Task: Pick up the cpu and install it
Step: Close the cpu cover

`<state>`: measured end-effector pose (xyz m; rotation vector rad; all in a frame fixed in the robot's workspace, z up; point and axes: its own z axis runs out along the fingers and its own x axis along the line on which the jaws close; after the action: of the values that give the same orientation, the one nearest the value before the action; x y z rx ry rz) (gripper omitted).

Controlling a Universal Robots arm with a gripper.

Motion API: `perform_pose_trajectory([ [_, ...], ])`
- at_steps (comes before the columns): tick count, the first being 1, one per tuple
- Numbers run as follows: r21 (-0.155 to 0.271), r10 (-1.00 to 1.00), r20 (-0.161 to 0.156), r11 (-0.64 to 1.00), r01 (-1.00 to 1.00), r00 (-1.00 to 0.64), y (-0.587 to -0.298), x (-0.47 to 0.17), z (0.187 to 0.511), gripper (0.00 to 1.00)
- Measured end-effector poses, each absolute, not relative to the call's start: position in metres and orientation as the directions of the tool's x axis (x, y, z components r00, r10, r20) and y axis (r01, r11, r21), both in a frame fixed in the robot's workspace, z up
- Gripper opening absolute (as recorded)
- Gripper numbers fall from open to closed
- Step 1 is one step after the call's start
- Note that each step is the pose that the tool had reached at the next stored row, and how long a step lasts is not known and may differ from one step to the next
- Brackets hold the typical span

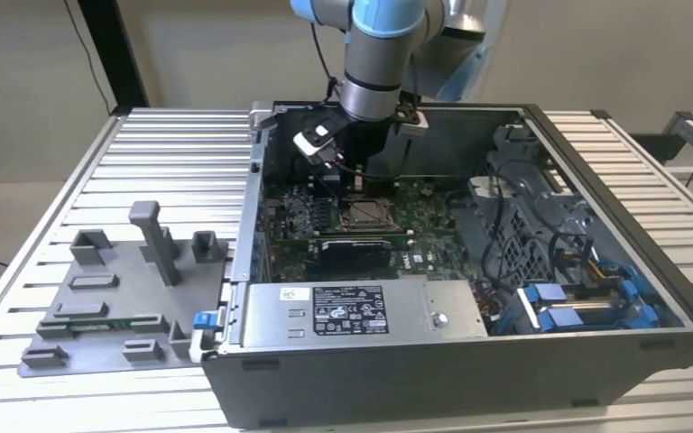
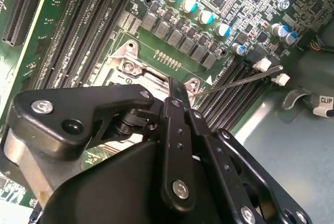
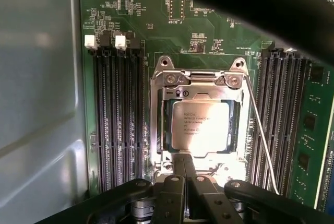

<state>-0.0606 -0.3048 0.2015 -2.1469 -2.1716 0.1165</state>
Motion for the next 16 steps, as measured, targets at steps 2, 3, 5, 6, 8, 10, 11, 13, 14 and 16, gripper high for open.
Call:
perform_pose_trajectory([
  [2,-0.114,1.0,0.008,0.012,0.993,-0.011,-0.305,-0.061,0.202,0.0],
  [3,-0.114,1.0,0.009,0.012,0.993,-0.011,-0.305,-0.061,0.203,0.0],
  [5,-0.114,1.0,0.008,0.012,0.993,-0.011,-0.305,-0.062,0.208,0.0],
  [6,-0.114,1.0,0.008,0.012,0.993,-0.011,-0.305,-0.062,0.211,0.0],
  [8,-0.114,1.0,0.008,0.012,0.993,-0.011,-0.305,-0.062,0.217,0.0],
  [10,-0.114,1.0,0.008,0.012,0.993,-0.011,-0.305,-0.063,0.225,0.0],
  [11,-0.114,1.0,0.008,0.012,0.993,-0.011,-0.305,-0.063,0.228,0.0],
  [13,-0.114,1.0,0.008,0.012,0.993,-0.011,-0.305,-0.064,0.235,0.0],
  [14,-0.114,1.0,0.008,0.012,0.993,-0.011,-0.305,-0.064,0.237,0.0],
  [16,-0.114,1.0,0.008,0.012,0.993,-0.011,-0.305,-0.066,0.24,0.0],
])
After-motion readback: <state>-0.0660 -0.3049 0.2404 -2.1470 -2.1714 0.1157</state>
